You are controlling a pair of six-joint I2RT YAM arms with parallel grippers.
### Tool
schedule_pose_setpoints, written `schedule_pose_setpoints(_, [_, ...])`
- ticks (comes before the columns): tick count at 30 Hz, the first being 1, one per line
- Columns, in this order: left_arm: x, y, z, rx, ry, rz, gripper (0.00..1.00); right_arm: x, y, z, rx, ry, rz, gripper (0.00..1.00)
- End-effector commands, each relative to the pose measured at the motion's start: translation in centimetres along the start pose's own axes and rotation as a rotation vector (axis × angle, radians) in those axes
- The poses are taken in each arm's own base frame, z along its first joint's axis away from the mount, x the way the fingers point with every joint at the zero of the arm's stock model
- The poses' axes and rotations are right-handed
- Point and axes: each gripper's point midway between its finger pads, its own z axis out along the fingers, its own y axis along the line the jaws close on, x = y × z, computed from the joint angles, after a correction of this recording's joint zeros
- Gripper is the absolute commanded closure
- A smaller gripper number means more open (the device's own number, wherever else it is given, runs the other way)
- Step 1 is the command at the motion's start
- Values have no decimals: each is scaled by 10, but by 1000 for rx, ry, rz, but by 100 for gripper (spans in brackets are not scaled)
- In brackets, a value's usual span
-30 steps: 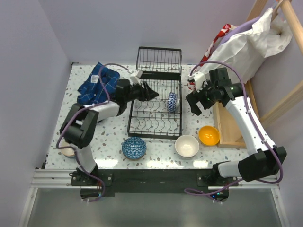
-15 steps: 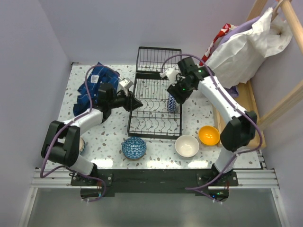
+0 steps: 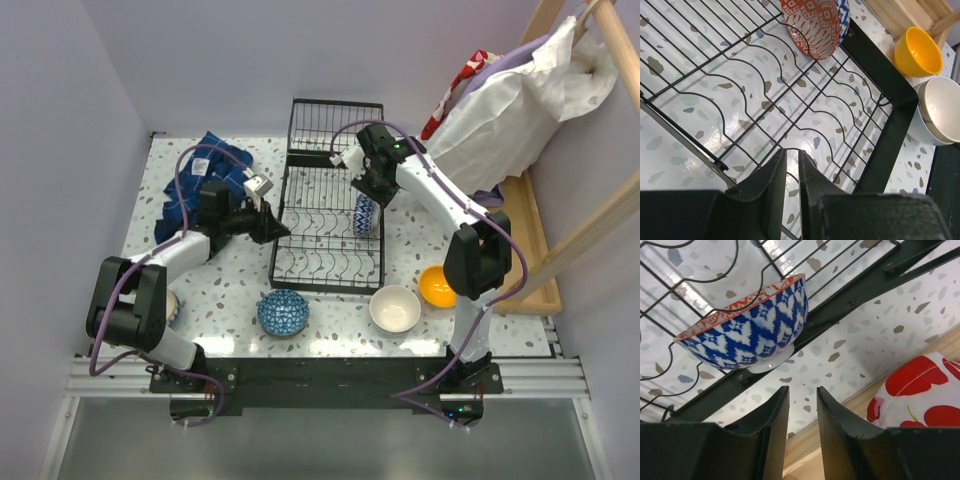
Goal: Load the bowls into the dish rack
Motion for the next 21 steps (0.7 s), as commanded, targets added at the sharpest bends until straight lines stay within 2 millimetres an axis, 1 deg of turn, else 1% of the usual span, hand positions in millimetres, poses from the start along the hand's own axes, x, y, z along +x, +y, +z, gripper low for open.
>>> schedule_pose_setpoints(1, [-20,-1,-5,8,-22,73,80,-9,-19,4,94,-18,0,68])
schedule_pose_setpoints(4, [-19,0,-6,-4,-8,69,80,-17,-18,15,83,-27,-14,68])
schedule_pose_setpoints(5, [-19,0,-7,-7,-5,66,79,-22,-20,14,88,-39,-13,68])
schedule_pose_setpoints(6, [-19,0,-8,-18,-2,62,79,-24,-19,19,80,-39,-16,68])
schedule_pose_setpoints(8, [-21,0,-11,-27,-1,99,79,-33,-19,21,77,-71,-12,67])
schedule_pose_setpoints(9, [-20,1,-12,-41,6,94,79,-35,-16,27,70,-69,-19,67])
schedule_pose_setpoints(11, [-23,1,-16,-55,8,107,79,-39,-13,31,63,-74,-20,67])
schedule_pose_setpoints(13, [-24,-1,-20,-73,9,116,79,-44,-9,34,61,-87,-22,68])
schedule_pose_setpoints(14, [-19,-3,-23,-77,26,103,79,-45,-7,36,60,-88,-23,68])
schedule_pose_setpoints(16, [-22,-7,-30,-95,18,122,79,-50,-8,32,79,-113,-14,68])
schedule_pose_setpoints(18, [-19,-8,-35,-114,30,117,79,-48,-8,31,87,-118,-12,68])
schedule_pose_setpoints(19, [-22,-11,-39,-120,25,133,78,-48,-12,30,111,-118,-7,68])
schedule_pose_setpoints(21, [-21,-13,-45,-139,38,135,77,-39,-12,29,121,-100,-2,68])
